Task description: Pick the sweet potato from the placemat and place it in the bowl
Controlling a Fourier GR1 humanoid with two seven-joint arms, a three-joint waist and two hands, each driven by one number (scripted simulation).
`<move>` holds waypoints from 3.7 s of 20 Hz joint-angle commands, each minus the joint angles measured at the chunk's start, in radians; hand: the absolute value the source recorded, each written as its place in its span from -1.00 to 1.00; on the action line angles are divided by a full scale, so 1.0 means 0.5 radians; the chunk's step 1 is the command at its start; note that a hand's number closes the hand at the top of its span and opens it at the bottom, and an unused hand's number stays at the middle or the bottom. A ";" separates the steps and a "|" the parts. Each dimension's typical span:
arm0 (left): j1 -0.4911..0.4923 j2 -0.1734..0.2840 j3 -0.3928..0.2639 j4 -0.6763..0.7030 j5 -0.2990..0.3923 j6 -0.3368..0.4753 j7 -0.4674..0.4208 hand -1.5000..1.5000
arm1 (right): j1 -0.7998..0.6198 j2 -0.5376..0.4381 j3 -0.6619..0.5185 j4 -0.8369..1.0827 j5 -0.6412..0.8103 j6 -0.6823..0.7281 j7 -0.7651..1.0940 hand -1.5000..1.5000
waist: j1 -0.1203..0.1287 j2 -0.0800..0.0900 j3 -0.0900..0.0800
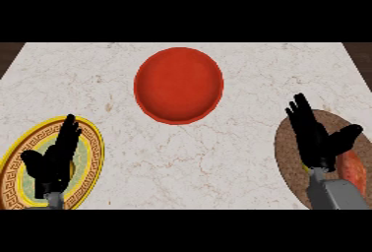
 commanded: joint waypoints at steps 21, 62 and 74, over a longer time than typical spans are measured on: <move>-0.433 0.298 0.048 -0.065 0.226 -0.574 0.398 0.00 | 1.019 -0.793 -0.328 -1.085 0.964 -0.523 0.123 -1.00 | -0.049 -0.014 0.002; -0.499 0.090 0.061 -0.036 0.022 -0.602 0.427 0.00 | 0.028 -1.309 0.100 -1.043 0.866 0.971 2.307 -1.00 | -0.008 -0.010 0.009; -0.498 0.157 0.227 -0.068 0.099 -0.767 0.500 0.00 | 0.106 -1.043 0.033 -0.700 1.196 1.029 1.957 -1.00 | -0.011 -0.013 0.010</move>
